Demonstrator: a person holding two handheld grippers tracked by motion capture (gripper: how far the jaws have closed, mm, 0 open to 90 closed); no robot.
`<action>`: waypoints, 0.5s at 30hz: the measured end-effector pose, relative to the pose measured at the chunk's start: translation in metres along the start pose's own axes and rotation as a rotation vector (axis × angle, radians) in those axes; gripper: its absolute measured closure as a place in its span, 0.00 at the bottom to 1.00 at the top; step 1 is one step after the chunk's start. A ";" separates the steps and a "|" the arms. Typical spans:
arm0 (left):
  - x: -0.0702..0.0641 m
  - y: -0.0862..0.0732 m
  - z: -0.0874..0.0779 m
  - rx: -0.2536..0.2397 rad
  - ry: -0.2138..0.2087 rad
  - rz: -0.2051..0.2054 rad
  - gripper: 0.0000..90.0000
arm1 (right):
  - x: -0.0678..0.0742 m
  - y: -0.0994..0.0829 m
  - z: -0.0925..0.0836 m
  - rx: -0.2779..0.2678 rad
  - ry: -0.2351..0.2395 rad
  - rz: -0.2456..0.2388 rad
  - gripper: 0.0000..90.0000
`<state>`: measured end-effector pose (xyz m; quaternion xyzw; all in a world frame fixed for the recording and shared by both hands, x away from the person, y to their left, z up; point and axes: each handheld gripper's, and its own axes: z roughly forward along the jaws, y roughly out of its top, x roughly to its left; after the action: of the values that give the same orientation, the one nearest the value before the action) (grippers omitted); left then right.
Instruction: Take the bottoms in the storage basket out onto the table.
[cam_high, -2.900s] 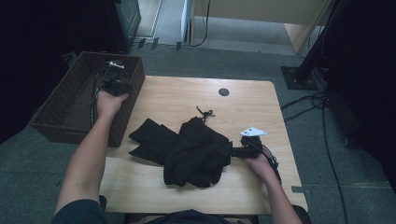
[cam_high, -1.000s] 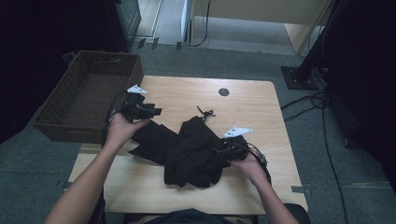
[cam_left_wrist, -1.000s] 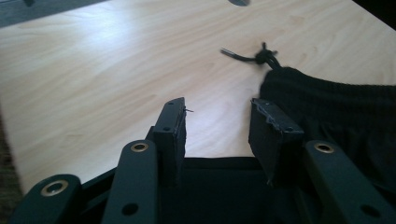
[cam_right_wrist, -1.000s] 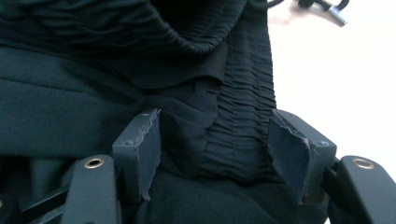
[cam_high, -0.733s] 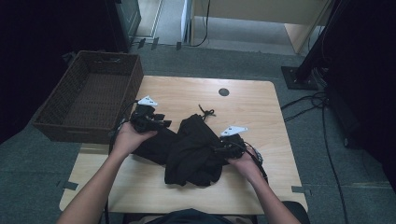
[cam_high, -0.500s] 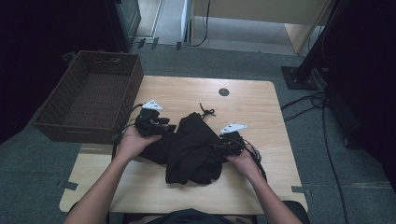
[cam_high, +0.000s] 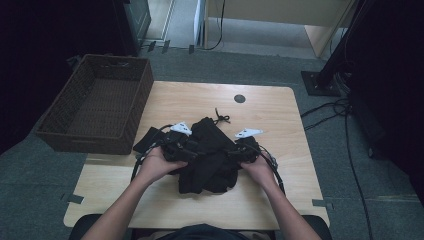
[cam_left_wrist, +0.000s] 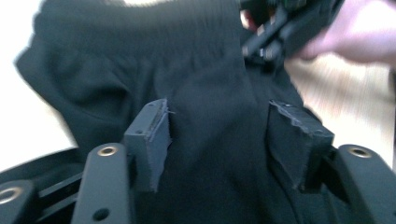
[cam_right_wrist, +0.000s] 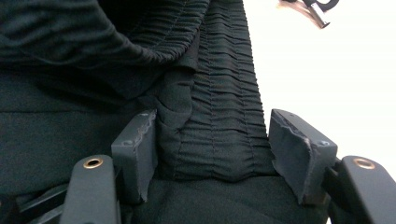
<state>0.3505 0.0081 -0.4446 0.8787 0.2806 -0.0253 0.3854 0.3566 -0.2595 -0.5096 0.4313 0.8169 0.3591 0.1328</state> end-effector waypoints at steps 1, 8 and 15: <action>-0.001 -0.002 0.006 0.016 0.012 0.008 0.44 | 0.000 0.000 0.000 0.000 0.000 0.000 0.39; 0.010 -0.008 0.006 0.001 0.050 0.000 0.94 | -0.001 0.000 0.000 0.001 0.009 0.000 0.41; 0.031 -0.013 -0.020 -0.075 0.095 -0.067 0.96 | -0.004 -0.001 0.000 -0.004 0.030 0.013 0.41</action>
<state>0.3665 0.0436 -0.4476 0.8538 0.3287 0.0140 0.4034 0.3588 -0.2629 -0.5107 0.4309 0.8154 0.3678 0.1191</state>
